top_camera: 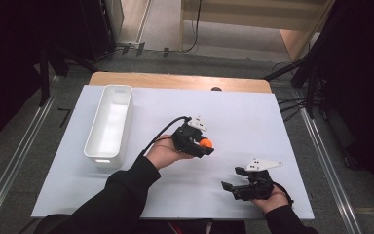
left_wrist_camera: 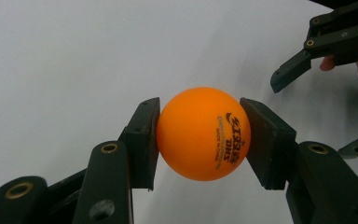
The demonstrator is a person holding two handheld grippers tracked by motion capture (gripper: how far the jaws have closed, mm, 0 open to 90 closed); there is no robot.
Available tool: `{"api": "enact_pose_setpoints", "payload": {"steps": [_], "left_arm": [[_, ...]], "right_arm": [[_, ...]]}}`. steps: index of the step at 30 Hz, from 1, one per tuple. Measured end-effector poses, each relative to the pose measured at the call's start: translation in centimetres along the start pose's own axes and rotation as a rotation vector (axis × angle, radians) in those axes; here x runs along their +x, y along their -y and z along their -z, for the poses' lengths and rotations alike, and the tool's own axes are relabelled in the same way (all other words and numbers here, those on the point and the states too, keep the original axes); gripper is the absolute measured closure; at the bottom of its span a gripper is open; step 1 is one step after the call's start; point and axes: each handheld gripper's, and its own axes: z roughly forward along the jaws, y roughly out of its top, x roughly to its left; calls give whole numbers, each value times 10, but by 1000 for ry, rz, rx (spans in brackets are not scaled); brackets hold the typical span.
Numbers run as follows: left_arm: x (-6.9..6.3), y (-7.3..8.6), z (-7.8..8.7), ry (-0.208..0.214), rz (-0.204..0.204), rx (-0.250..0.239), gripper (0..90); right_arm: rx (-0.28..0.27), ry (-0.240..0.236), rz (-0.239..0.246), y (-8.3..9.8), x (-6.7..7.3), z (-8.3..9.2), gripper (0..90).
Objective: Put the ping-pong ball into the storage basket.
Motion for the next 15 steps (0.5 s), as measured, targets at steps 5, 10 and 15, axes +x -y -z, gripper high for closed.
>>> {"api": "enact_pose_setpoints", "payload": {"steps": [5,10,15], "left_arm": [[-2,-1,9,10,-9,-16,508],[-2,0,17,1,11,-16,508],[1,4,22,-3,36,-12,508]], "right_arm": [[1,0,0,0,0,0,181],[1,-1,0,0,0,0,181],[-4,-6,5,0,1,1,181]]}}
